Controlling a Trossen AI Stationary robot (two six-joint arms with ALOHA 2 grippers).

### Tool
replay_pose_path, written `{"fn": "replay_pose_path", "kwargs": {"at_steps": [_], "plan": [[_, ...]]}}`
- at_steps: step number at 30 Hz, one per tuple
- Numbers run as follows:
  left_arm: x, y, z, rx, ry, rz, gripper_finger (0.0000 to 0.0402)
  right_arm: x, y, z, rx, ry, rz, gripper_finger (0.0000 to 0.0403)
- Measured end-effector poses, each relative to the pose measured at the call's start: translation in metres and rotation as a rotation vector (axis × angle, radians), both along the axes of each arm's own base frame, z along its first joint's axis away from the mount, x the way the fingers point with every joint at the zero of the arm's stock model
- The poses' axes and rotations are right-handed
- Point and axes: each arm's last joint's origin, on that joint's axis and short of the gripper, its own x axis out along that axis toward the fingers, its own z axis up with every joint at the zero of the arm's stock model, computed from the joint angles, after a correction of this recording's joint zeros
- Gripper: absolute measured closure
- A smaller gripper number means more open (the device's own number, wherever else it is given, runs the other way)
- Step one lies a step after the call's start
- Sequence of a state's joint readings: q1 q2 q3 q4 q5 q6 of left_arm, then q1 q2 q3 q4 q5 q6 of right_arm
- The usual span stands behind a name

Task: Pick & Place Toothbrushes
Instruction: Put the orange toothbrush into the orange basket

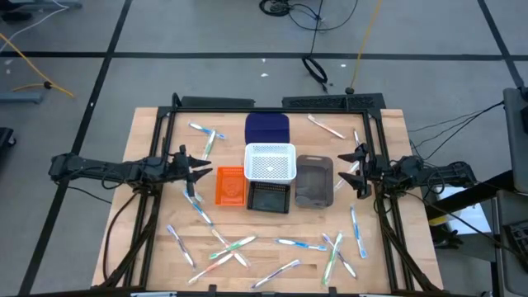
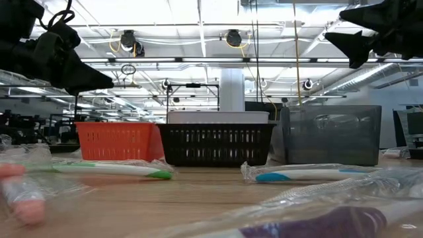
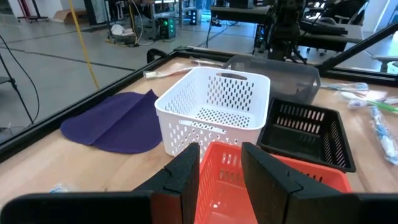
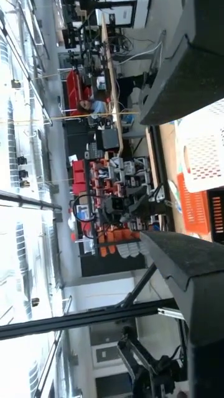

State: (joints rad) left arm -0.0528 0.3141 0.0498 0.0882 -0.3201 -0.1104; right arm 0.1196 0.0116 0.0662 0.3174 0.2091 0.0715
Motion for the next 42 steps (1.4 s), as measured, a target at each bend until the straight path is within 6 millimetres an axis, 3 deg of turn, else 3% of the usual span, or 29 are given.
{"fn": "replay_pose_path", "kwargs": {"at_steps": [6,14,17,25,32,42], "plan": [[0.0,0.0,0.0,-0.003,-0.001,0.004,0.0282,0.0,-0.001,-0.001,0.002,0.01,-0.025,0.0122],[0.0,0.0,0.003,-0.003,-0.036,0.004,0.0282,0.006,-0.009,0.001,0.062,0.047,-0.315,0.0122],[0.001,0.0,0.007,-0.006,-0.076,0.005,0.0282,0.011,-0.012,0.015,0.092,0.07,-0.396,0.0128],[0.001,0.0,0.011,0.009,-0.116,0.007,0.0282,0.036,-0.026,0.03,0.047,0.366,-0.704,0.0179],[0.001,0.001,0.012,0.022,-0.118,0.02,0.0282,0.054,-0.055,0.038,-0.004,0.544,-0.881,0.0199],[0.001,0.001,0.012,0.022,-0.118,0.023,0.0282,0.055,-0.117,0.019,0.179,0.791,-0.842,0.0196]]}}
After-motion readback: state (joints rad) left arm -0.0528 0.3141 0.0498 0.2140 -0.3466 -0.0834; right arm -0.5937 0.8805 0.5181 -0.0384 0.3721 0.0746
